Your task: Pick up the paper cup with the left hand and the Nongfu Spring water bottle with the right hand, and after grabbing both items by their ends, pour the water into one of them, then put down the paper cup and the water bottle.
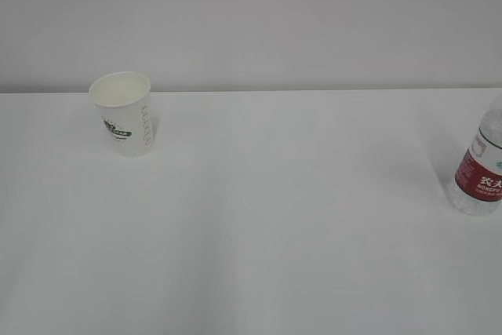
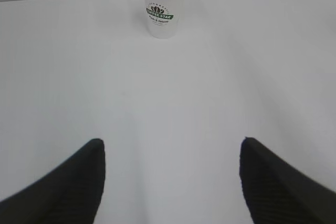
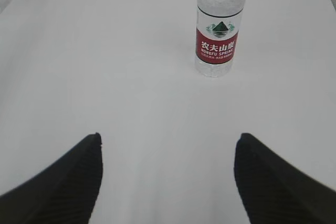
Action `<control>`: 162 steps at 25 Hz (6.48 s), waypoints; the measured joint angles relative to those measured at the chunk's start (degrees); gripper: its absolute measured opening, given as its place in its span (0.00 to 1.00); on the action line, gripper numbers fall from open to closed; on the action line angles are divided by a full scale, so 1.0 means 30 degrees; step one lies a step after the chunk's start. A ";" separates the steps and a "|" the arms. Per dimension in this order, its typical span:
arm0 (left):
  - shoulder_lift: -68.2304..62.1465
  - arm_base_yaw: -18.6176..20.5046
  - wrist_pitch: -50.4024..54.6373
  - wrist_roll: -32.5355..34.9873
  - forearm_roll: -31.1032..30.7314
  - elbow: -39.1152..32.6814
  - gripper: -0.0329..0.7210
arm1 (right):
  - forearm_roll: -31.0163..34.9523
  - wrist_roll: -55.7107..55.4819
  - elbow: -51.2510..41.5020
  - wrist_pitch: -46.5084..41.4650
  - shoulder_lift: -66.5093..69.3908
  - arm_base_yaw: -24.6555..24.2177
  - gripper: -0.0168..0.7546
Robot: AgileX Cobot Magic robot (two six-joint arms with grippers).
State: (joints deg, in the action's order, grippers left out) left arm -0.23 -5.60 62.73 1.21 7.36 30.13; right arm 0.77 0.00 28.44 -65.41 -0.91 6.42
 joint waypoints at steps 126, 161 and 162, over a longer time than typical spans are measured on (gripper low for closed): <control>-3.1337 -0.4034 -4.2631 -0.1465 -0.0882 -0.9994 0.73 | 0.1645 0.0891 -0.8629 3.1622 1.8609 0.0000 0.78; -3.2395 -0.4034 -4.2901 -0.1817 -0.3357 -0.8974 0.73 | 0.3811 0.3319 -0.8595 4.0024 2.6308 0.0000 0.78; -3.2395 -0.4034 -4.2901 -0.1817 -0.3357 -0.8974 0.73 | 0.3855 0.3319 -0.8595 4.0347 2.6547 0.0000 0.78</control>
State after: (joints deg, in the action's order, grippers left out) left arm -97.41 -17.70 -65.98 -4.24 -2.71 3.21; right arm 12.34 9.96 2.65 55.63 78.73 6.42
